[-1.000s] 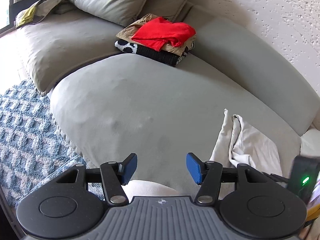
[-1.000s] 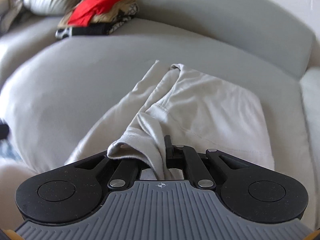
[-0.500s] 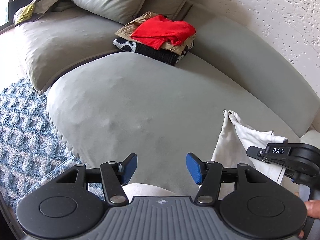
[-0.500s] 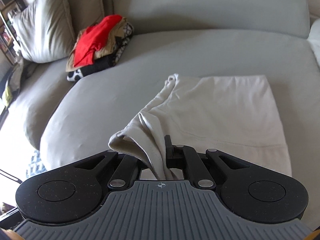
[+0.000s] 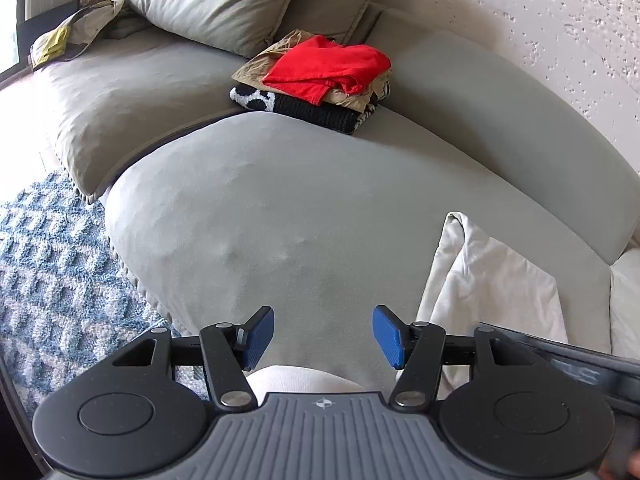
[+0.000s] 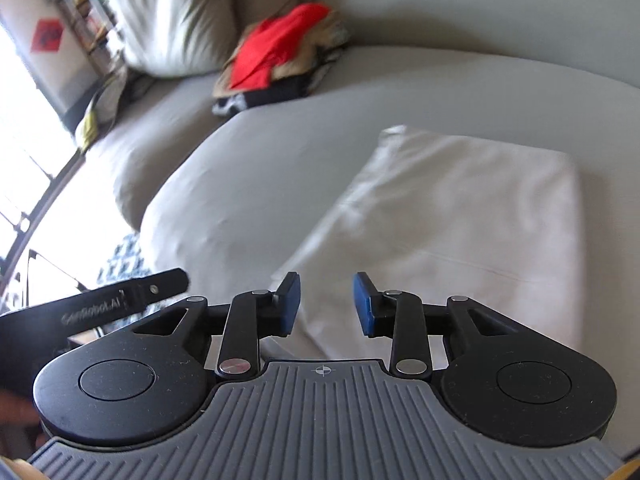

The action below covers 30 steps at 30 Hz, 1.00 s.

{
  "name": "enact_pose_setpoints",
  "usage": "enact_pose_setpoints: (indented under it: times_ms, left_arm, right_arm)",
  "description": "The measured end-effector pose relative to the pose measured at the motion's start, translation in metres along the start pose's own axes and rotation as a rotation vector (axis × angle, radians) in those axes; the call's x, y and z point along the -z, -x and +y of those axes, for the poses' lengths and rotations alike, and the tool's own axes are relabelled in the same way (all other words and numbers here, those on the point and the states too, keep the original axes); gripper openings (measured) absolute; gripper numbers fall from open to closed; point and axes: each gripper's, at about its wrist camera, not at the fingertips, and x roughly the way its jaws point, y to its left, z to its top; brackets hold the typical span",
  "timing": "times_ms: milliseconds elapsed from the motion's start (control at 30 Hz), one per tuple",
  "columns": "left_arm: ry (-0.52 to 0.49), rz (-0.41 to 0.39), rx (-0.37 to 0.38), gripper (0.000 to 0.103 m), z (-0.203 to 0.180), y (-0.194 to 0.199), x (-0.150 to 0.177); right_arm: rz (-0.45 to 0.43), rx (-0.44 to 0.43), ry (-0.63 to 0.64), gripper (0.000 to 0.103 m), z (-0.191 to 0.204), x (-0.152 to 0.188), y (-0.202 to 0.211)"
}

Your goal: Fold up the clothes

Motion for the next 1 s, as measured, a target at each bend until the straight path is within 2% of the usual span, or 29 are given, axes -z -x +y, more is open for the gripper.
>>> enact_pose_setpoints:
  times_ms: [100,200,300,333,400,467,533,633,733,833,900,967,1000]
  left_arm:
    - [-0.033,0.006,0.023,0.052,-0.008,-0.001,0.0]
    - [-0.104,0.015,0.11,0.048,-0.028,-0.003,-0.003]
    - [-0.186,0.058,0.217,0.029,-0.052,-0.013,-0.006]
    - [-0.214,0.076,0.243,0.022,-0.061,-0.018,-0.007]
    - [-0.275,0.103,0.256,0.017,-0.074,-0.033,-0.004]
    - [-0.329,0.134,0.215,0.009,-0.083,-0.05,-0.001]
    - [-0.376,0.162,0.144,0.006,-0.087,-0.064,0.003]
    - [-0.353,0.177,0.118,0.007,-0.079,-0.072,0.007]
    - [-0.355,0.173,0.111,0.007,-0.077,-0.067,0.008]
    - [-0.364,0.168,0.115,0.007,-0.074,-0.057,0.009]
    - [-0.36,0.167,0.125,0.01,-0.071,-0.05,0.004]
    - [-0.364,0.138,0.131,0.02,-0.076,-0.04,0.0]
    - [-0.363,0.128,0.147,0.021,-0.081,-0.037,-0.005]
  right_arm:
    - [-0.052,0.058,-0.068,0.036,-0.034,0.008,0.029]
    - [-0.085,0.118,-0.108,0.037,-0.064,0.015,0.047]
    - [-0.08,0.157,-0.124,0.037,-0.091,0.024,0.052]
    - [-0.07,0.153,-0.103,0.033,-0.093,0.028,0.049]
    - [-0.059,0.147,-0.037,0.028,-0.092,0.034,0.042]
    - [-0.06,0.155,0.077,0.025,-0.081,0.04,0.031]
    - [-0.044,0.174,0.161,0.025,-0.075,0.047,0.022]
    - [0.04,0.205,0.157,0.022,-0.084,0.06,0.011]
    - [0.036,0.198,0.113,0.026,-0.097,0.069,0.029]
    - [0.045,0.154,0.039,0.027,-0.111,0.067,0.049]
    - [0.007,0.146,0.012,0.031,-0.117,0.064,0.059]
    - [-0.037,0.142,-0.036,0.033,-0.124,0.057,0.062]
    - [-0.057,0.137,-0.07,0.033,-0.129,0.052,0.061]
